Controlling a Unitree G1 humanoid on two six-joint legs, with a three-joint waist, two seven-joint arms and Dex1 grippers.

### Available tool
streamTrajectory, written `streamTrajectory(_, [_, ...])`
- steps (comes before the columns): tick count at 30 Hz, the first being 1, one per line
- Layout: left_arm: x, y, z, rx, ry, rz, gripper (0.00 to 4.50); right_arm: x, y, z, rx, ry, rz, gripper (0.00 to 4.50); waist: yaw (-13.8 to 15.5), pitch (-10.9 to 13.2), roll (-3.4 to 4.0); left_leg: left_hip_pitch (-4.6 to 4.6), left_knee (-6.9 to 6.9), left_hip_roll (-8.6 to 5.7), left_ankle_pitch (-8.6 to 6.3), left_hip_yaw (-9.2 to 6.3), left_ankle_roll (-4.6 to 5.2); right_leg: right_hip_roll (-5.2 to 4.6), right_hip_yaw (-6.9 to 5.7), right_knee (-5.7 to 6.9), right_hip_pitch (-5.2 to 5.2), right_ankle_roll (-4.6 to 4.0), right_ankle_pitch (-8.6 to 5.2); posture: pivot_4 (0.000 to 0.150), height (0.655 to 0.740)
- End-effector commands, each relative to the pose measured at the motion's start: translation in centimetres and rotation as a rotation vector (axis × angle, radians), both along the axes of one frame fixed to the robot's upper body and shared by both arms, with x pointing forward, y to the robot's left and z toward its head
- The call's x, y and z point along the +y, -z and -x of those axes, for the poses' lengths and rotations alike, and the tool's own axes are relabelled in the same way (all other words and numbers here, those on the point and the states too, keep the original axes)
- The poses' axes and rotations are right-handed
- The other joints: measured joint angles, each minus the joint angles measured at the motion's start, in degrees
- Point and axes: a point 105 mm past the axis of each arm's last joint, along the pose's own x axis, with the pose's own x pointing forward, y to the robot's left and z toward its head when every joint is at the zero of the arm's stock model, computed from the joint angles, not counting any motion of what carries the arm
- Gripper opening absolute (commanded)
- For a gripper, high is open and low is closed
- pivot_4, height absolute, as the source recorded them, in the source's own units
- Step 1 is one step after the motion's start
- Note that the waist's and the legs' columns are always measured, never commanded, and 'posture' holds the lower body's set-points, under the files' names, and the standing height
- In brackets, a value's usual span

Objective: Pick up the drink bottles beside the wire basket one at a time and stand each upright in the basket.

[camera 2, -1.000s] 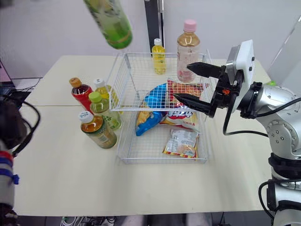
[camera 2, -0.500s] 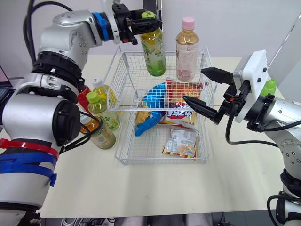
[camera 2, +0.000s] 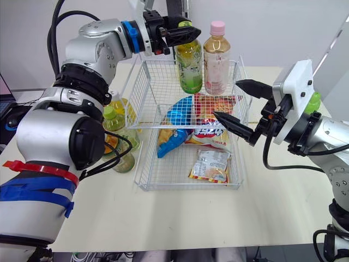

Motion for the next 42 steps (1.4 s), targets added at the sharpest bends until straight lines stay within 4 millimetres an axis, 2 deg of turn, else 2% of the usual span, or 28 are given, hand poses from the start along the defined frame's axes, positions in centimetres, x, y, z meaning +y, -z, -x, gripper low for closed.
streamTrajectory(1, [0.2,-3.4,1.4,-0.095,0.021,0.043,3.89,0.1,-1.1,0.9,-0.064,-0.016,0.004,4.5,-0.04,0.0,0.0,0.02,0.0,0.0,0.0,0.0,0.0,0.0,0.0,0.0,0.01,0.0,0.0,0.15,0.74])
streamTrajectory(3, [1.1,-3.8,1.6,-0.097,0.02,0.057,4.47,0.1,-1.1,0.9,-0.063,-0.024,0.006,4.5,-0.11,0.0,0.0,0.02,0.0,0.01,0.0,0.0,0.0,0.01,0.0,0.01,0.02,0.0,0.0,0.15,0.74])
streamTrajectory(6, [3.2,-4.2,1.8,-0.097,0.003,0.083,4.47,0.3,-1.0,0.9,-0.059,-0.043,0.009,4.5,-0.44,0.0,0.0,0.03,0.0,0.01,0.0,0.0,0.0,0.03,0.0,0.02,0.03,0.0,0.0,0.15,0.74])
streamTrajectory(10, [6.9,-4.8,1.9,-0.109,-0.085,0.141,4.47,0.6,-0.9,0.5,-0.049,-0.08,0.011,4.5,-0.79,-0.01,0.01,0.08,0.0,0.05,0.0,-0.02,0.0,0.05,0.0,0.06,0.03,0.0,0.0,0.15,0.74])
streamTrajectory(17, [16.2,-4.4,3.8,-0.206,-0.39,0.171,4.47,1.9,-1.0,-0.8,-0.033,-0.207,0.026,4.5,-1.19,-0.01,0.02,0.17,0.02,0.09,0.01,-0.07,-0.01,0.06,0.07,0.12,0.06,-0.01,0.01,0.15,0.74])
streamTrajectory(20, [20.6,-3.4,5.7,-0.228,-0.536,0.159,4.47,2.7,-0.9,-1.2,-0.022,-0.281,0.04,4.5,-1.16,-0.01,0.02,0.16,0.01,0.09,0.01,-0.18,-0.01,0.07,0.06,0.14,0.02,-0.02,0.01,0.15,0.74])
streamTrajectory(22, [24.3,-1.8,7.8,-0.23,-0.678,0.14,4.47,3.4,-0.9,-1.6,-0.013,-0.344,0.049,4.5,-1.2,-0.02,0.04,0.16,0.01,0.09,0.01,-0.21,-0.02,0.06,0.08,0.15,0.02,-0.02,0.01,0.15,0.74])
streamTrajectory(24, [26.5,-0.6,9.7,-0.226,-0.775,0.138,4.47,3.9,-0.9,-1.9,-0.008,-0.392,0.057,4.5,-1.51,-0.03,0.06,0.26,-0.02,0.11,0.01,-0.15,-0.02,0.05,0.31,0.17,0.0,-0.03,0.01,0.15,0.74])
streamTrajectory(28, [29.1,2.3,13.4,-0.199,-0.914,0.158,4.47,4.7,-0.9,-2.2,-0.009,-0.468,0.067,4.5,-0.58,-0.04,0.03,0.25,0.06,0.11,0.01,-0.28,-0.03,0.05,0.2,0.29,0.03,-0.04,0.01,0.15,0.74])
streamTrajectory(31, [30.9,7.0,17.6,-0.137,-1.027,0.174,4.47,6.1,-1.0,-1.8,0.004,-0.569,0.058,4.5,-0.52,-0.06,0.05,0.31,0.07,0.11,0.01,-0.19,-0.03,0.02,0.33,0.16,0.1,-0.03,0.04,0.15,0.74])
streamTrajectory(37, [31.3,12.4,23.4,-0.061,-1.177,0.23,4.47,7.1,-1.1,-1.5,0.01,-0.657,0.062,4.5,0.71,-0.16,-0.13,0.37,0.08,0.3,0.0,-0.45,-0.08,0.03,0.03,-0.09,0.31,-0.21,0.18,0.15,0.74])
streamTrajectory(40, [31.4,14.4,25.9,-0.012,-1.24,0.229,4.47,7.3,-1.3,-1.8,0.006,-0.663,0.055,4.5,0.74,-0.16,-0.12,0.42,0.07,0.24,0.0,-0.41,-0.09,0.02,0.06,-0.1,0.33,-0.25,0.24,0.15,0.74])
streamTrajectory(42, [30.9,15.0,26.6,0.012,-1.237,0.227,4.47,7.3,-1.2,-1.9,0.006,-0.664,0.053,4.5,0.96,-0.17,-0.12,0.52,0.07,0.27,0.0,-0.35,-0.09,-0.01,0.08,-0.12,0.41,-0.25,0.24,0.15,0.74])
